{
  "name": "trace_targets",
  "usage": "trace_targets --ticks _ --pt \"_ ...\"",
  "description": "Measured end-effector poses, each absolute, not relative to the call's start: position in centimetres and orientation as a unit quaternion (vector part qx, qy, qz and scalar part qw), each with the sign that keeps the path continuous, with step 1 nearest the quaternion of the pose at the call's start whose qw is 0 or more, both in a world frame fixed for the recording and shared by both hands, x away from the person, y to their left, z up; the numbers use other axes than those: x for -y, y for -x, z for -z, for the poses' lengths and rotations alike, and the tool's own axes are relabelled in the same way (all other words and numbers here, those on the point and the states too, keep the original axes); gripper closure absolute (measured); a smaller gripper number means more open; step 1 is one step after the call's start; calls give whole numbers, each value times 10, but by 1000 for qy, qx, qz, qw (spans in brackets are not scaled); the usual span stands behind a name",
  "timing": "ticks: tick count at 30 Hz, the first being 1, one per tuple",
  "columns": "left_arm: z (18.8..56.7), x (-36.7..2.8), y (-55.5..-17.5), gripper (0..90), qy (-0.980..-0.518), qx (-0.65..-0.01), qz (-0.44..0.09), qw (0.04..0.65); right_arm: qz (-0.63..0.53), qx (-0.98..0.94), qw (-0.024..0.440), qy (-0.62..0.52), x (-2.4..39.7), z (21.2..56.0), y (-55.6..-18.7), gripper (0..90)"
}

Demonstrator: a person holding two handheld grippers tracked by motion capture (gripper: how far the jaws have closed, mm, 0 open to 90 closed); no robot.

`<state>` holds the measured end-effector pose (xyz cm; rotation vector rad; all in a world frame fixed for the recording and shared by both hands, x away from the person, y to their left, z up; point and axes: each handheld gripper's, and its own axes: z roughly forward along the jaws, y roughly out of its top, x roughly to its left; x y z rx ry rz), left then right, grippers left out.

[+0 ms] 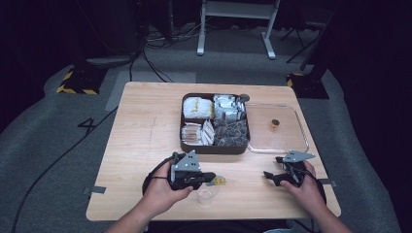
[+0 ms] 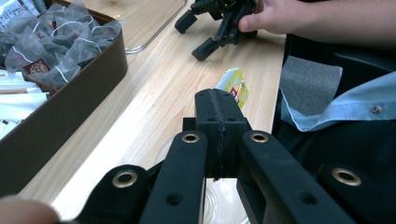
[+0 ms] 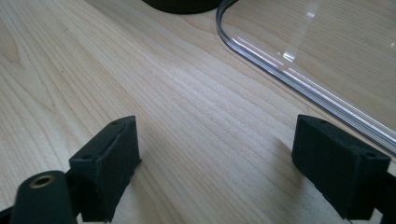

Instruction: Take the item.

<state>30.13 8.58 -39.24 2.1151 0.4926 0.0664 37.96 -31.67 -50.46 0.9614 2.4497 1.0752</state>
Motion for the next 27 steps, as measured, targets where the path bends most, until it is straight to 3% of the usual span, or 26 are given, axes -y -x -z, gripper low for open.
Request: trace_targets --ticks 10,11,12,14,15,27 --pt "400 -89 -297 900 -869 -194 -14 455 -374 -852 149 -334 317 505 -380 151" --pt "400 -88 -297 865 -869 -194 -7 455 -374 -852 149 -334 317 505 -380 151" --pt "400 -88 -296 684 -866 -193 -8 461 -374 -852 149 -334 317 505 -380 151" --pt "400 -89 -296 664 -864 -189 -6 466 -374 -852 149 -334 317 505 -380 151" --pt "400 -89 -295 610 -864 -188 -5 467 -374 -852 149 -334 317 505 -380 151" --pt "388 -97 -303 461 -854 -205 -35 476 -374 -852 149 -334 317 505 -380 151"
